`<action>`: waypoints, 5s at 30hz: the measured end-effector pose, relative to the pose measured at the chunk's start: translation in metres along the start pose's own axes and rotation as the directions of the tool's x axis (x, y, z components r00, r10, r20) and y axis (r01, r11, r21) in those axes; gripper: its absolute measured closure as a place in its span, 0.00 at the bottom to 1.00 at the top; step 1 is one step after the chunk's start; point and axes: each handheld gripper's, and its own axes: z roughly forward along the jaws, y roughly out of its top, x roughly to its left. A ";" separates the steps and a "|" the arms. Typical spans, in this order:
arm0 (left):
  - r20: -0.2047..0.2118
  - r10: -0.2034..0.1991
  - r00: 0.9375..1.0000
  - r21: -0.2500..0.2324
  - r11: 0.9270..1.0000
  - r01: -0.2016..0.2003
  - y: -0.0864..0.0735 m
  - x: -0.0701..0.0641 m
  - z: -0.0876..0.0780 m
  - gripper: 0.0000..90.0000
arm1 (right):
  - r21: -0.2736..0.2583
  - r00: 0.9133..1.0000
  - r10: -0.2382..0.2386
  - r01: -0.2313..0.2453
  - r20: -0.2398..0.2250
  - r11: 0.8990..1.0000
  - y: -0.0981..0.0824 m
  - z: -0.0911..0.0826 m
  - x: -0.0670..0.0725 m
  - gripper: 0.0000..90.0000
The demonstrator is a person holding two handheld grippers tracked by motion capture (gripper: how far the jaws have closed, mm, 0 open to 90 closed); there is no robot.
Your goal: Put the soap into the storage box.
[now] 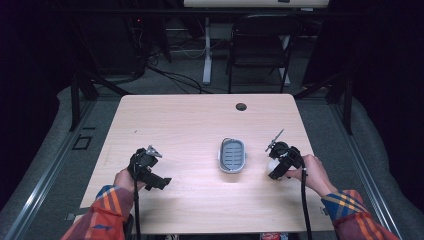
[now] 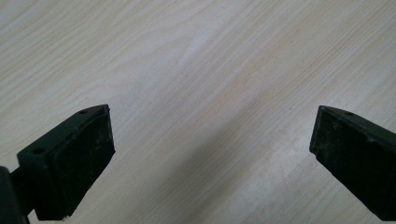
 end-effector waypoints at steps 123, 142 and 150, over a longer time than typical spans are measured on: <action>-0.006 0.014 1.000 0.023 1.000 -0.014 0.000 -0.001 0.002 0.00 | -0.066 0.974 -0.220 0.224 0.060 0.972 0.124 -0.046 0.035 0.26; -0.006 0.009 1.000 0.023 1.000 -0.009 -0.001 0.000 0.001 0.00 | -0.033 0.964 -0.265 0.266 0.024 0.963 0.150 -0.025 0.049 0.26; -0.006 0.009 1.000 0.023 1.000 -0.009 -0.001 -0.001 0.001 0.00 | -0.021 0.965 -0.263 0.263 0.012 0.965 0.151 -0.016 0.050 0.26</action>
